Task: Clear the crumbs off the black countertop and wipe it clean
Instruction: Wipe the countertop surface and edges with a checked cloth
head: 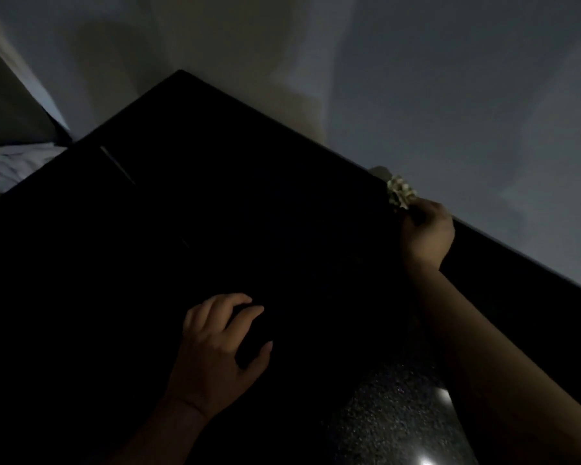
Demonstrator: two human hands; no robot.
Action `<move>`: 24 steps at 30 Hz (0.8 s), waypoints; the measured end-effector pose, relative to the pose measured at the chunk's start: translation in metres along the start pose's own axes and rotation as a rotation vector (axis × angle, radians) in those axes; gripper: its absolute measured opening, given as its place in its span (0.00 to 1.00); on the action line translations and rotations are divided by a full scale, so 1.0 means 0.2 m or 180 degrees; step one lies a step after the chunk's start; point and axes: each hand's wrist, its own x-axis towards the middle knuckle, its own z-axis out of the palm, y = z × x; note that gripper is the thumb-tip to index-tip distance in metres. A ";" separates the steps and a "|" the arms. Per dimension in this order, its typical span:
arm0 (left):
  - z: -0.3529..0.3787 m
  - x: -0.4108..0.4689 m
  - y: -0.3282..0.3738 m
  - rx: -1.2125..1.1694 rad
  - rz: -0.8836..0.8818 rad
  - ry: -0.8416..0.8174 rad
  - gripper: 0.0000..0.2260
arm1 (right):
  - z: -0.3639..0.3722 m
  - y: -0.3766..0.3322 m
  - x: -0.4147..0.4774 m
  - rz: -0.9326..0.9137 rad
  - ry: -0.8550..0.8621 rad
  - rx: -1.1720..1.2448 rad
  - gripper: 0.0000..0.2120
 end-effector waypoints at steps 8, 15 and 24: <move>0.00 0.01 0.01 0.0065 -0.0002 0.0025 0.19 | -0.04 -0.03 -0.06 -0.0234 -0.0685 0.0626 0.05; -0.01 0.02 0.02 0.0122 -0.0021 0.0017 0.19 | 0.06 -0.09 -0.02 -0.0159 -0.0319 0.0259 0.09; -0.03 0.01 0.03 0.0064 -0.0084 -0.0111 0.21 | -0.01 -0.13 -0.39 -0.0994 -0.1019 0.0828 0.10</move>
